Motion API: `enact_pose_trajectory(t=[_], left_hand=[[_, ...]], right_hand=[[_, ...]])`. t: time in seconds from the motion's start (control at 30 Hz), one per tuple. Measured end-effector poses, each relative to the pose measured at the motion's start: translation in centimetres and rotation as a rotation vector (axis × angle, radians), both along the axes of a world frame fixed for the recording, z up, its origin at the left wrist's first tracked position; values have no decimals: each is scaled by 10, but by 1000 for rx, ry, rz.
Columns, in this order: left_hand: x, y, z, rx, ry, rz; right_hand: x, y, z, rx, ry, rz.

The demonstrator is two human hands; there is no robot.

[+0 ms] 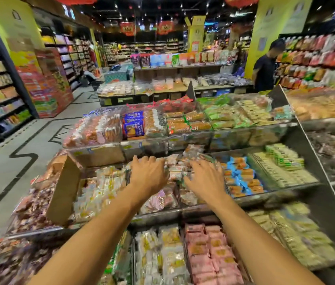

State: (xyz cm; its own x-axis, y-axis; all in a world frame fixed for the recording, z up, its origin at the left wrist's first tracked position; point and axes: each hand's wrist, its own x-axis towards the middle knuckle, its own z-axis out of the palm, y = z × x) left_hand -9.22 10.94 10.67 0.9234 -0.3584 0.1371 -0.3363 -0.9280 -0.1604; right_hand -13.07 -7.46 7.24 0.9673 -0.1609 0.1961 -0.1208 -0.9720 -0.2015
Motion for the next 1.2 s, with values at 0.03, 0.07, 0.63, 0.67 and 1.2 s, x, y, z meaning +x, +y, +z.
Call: enact_pose_trajectory(t=[0.03, 0.07, 0.63, 0.67, 1.2], left_hand=[[2, -11, -3, -4, 3, -7], [6, -20, -6, -11, 8, -11], [114, -82, -86, -17, 83, -63], [119, -80, -91, -23, 96, -54], [152, -107, -148, -77, 248, 224]], right_hand=[[2, -10, -3, -6, -4, -14], [5, -18, -7, -9, -5, -25], [79, -111, -65, -35, 80, -146], [81, -114, -67, -28, 89, -148], [154, -178, -112, 198, -28, -57]])
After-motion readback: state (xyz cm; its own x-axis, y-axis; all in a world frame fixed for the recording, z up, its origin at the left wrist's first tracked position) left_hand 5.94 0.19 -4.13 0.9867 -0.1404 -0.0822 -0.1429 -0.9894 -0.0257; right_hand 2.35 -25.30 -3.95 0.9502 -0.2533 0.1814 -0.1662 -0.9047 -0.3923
